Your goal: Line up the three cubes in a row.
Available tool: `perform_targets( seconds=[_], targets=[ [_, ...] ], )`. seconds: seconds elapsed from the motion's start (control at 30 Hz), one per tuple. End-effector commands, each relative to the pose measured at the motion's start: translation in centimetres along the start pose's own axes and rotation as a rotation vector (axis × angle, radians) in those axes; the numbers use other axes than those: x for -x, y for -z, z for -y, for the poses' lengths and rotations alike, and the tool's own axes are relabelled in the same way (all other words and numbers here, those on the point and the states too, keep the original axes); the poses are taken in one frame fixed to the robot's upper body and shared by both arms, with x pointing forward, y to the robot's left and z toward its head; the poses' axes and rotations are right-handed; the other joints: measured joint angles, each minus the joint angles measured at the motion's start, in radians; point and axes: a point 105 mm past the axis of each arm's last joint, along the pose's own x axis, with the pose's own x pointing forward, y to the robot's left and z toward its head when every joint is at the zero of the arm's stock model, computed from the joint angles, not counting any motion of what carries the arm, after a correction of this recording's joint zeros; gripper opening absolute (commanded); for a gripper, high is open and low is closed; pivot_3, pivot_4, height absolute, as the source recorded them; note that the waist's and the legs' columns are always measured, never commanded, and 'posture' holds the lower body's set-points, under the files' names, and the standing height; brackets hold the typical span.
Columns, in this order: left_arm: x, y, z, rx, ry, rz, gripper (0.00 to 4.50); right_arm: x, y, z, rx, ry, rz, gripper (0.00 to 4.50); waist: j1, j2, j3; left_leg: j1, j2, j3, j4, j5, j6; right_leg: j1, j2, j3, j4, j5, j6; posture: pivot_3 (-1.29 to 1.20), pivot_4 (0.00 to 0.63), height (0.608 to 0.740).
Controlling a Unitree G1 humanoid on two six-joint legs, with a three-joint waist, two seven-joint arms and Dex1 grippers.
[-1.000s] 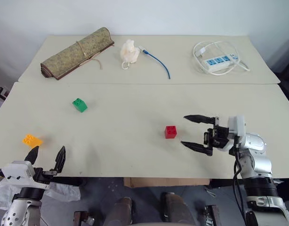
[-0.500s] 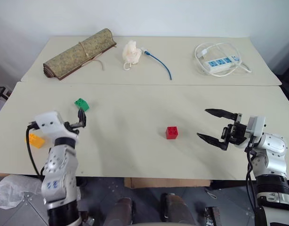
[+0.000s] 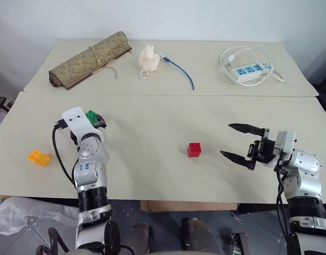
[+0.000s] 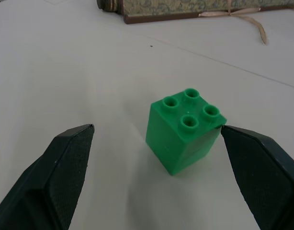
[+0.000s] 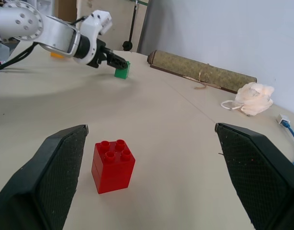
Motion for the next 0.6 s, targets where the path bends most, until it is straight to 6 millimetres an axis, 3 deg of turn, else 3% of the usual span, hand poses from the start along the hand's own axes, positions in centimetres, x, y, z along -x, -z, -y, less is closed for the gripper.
perform_targets(
  seconds=[0.03,0.3,0.4,0.6],
  targets=[
    [-0.8,-1.3,1.2,-0.015,0.028,0.049,4.50,-0.5,-0.9,0.0,0.029,-0.013,0.015,4.46,0.000,0.000,0.000,0.000,0.000,0.000,0.000,0.000,0.000,0.000,0.000,0.000,0.000,0.000,0.000,0.00,0.150,0.740],
    [-1.1,-1.4,2.3,-0.008,0.021,0.057,4.50,-0.5,-0.8,-0.4,0.011,-0.004,0.007,4.46,0.000,0.000,0.000,0.000,0.000,0.000,0.000,0.000,0.000,0.000,0.000,0.000,0.000,0.000,0.000,0.00,0.150,0.740],
    [-0.9,-1.3,2.4,-0.010,0.004,0.062,3.98,-0.4,-0.7,-0.5,0.005,-0.002,0.002,4.50,0.000,0.000,0.000,0.000,0.000,0.000,0.000,0.000,0.000,0.000,0.000,0.000,0.000,0.000,0.001,0.00,0.150,0.740],
    [-0.1,-1.2,3.2,0.017,0.008,0.064,2.25,-0.3,-0.5,-0.6,-0.007,0.003,-0.007,4.50,0.001,0.000,0.000,-0.001,0.000,0.000,0.000,0.000,0.000,0.000,0.000,0.000,0.000,0.000,0.001,0.00,0.150,0.740]
  ],
)
